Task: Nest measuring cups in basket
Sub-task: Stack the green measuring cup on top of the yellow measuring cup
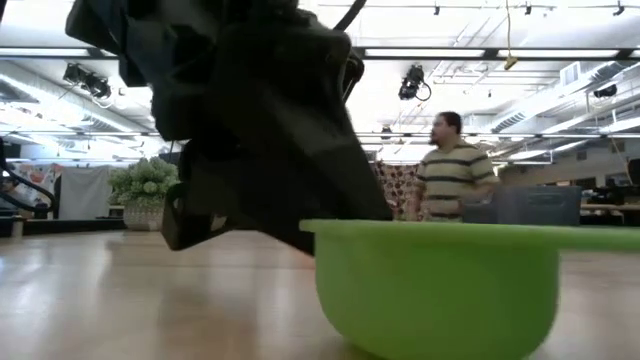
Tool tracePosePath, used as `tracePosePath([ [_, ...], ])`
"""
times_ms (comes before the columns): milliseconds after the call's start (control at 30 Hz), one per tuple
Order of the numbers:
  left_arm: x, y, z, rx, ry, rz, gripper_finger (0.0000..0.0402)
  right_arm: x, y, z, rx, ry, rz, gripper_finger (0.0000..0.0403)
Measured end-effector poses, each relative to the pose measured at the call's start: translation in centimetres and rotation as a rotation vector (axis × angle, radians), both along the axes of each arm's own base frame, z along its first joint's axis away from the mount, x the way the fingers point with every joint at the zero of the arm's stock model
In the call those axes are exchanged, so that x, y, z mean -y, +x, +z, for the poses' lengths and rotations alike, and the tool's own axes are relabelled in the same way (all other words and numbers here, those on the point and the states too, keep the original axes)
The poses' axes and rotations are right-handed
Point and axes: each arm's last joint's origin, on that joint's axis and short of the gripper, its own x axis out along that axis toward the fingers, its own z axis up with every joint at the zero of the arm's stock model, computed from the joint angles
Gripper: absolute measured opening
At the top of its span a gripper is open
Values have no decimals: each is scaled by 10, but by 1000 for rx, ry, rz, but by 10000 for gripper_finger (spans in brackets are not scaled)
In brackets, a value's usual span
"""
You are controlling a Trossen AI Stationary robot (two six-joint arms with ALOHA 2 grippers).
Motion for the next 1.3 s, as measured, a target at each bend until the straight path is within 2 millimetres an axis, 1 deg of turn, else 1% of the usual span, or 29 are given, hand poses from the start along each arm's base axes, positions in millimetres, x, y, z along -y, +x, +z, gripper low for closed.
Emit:
tracePosePath([
  [100,1,0,1,10,0,-7,63,0,0,0,0,0,0,28],
  [300,2,-1,0,-6,-17,-41,40,0,0,0,0,0,-1,28],
  [433,2,-2,-1,-19,-10,-39,16,0,0,0,0,-1,-1,28],
  [500,1,-2,-1,-20,-6,-22,13,0,0,0,0,-1,-2,28],
  [667,-9,4,-1,-1,24,56,12,0,0,0,1,-12,3,28],
  [833,-25,11,2,-9,-4,96,12,0,0,0,1,-15,4,28],
  [933,-37,15,16,10,-34,107,12,0,0,0,2,-15,4,28],
  [1100,-65,14,52,46,0,133,12,0,-4,1,12,-37,16,28],
  [1200,-85,5,78,37,58,156,12,0,-8,3,25,-54,24,28],
  [1300,-108,-10,103,-3,111,173,12,0,-11,4,33,-55,24,28],
])
